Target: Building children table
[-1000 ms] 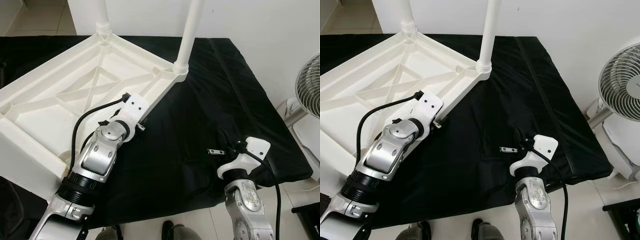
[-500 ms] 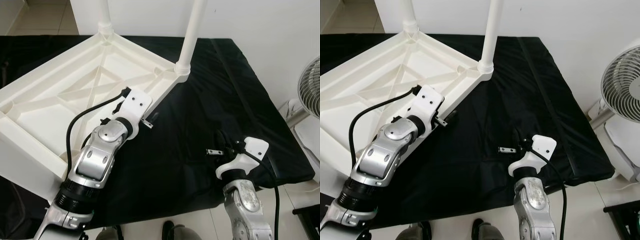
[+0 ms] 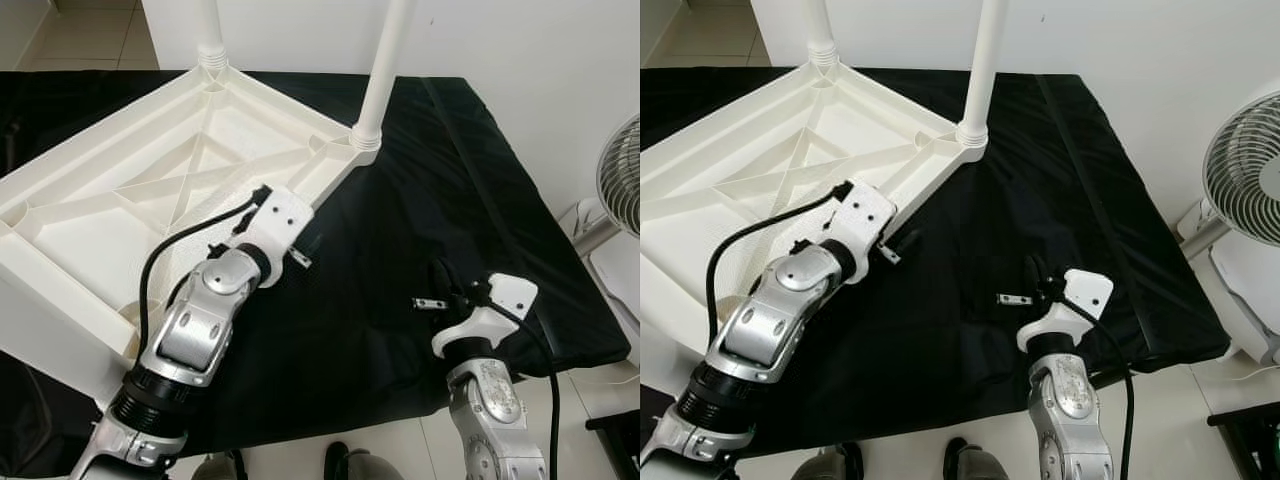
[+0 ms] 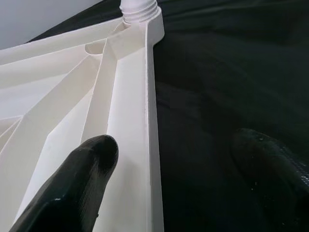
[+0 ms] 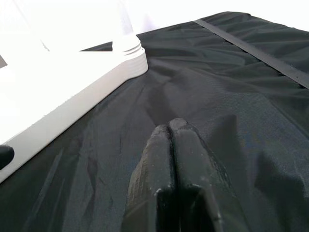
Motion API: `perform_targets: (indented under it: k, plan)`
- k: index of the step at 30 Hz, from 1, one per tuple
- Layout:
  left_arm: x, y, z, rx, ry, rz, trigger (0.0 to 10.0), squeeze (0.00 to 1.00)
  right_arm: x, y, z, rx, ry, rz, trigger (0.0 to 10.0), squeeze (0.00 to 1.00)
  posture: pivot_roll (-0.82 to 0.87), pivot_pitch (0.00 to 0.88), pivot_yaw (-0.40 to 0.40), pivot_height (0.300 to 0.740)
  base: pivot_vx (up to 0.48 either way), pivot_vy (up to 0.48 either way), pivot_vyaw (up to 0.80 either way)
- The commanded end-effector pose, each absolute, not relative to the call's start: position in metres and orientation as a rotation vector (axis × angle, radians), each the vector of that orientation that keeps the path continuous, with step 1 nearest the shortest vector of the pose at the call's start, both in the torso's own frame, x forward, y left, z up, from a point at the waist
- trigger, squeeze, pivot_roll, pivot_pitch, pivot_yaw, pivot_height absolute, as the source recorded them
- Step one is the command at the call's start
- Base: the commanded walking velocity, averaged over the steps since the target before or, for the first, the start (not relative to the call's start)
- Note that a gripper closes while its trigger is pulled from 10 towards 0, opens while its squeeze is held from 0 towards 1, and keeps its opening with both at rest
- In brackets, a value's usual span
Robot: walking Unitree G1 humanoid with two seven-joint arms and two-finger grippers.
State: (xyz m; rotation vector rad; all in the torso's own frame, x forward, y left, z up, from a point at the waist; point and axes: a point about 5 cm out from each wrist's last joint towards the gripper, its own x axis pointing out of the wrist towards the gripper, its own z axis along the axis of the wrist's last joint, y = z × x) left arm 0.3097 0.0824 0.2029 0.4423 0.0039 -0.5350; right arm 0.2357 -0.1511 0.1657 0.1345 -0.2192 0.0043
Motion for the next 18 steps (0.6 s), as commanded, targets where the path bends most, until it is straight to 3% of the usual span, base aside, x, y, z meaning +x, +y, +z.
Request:
perform_targets:
  k: [1, 12, 18]
  plan:
    - [0.309, 0.081, 0.194, 0.482, 0.016, -0.545, 10.0, 0.00, 0.233, -0.155, 0.165, 0.131, -0.219, -0.015, 10.0, 0.00, 0.00, 0.182, -0.045, 0.740, 0.000, 0.000, 0.00]
    - [0.329, 0.110, 0.181, 0.687, 0.044, -0.354, 10.0, 0.00, 0.231, -0.158, 0.168, 0.126, -0.228, -0.034, 10.0, 0.00, -0.01, 0.185, -0.041, 0.740, 0.000, 0.000, 0.00]
    - [0.334, 0.118, 0.179, 0.709, 0.048, -0.320, 10.0, 0.00, 0.231, -0.157, 0.168, 0.126, -0.229, -0.035, 10.0, 0.00, -0.01, 0.183, -0.041, 0.740, 0.000, 0.000, 0.00]
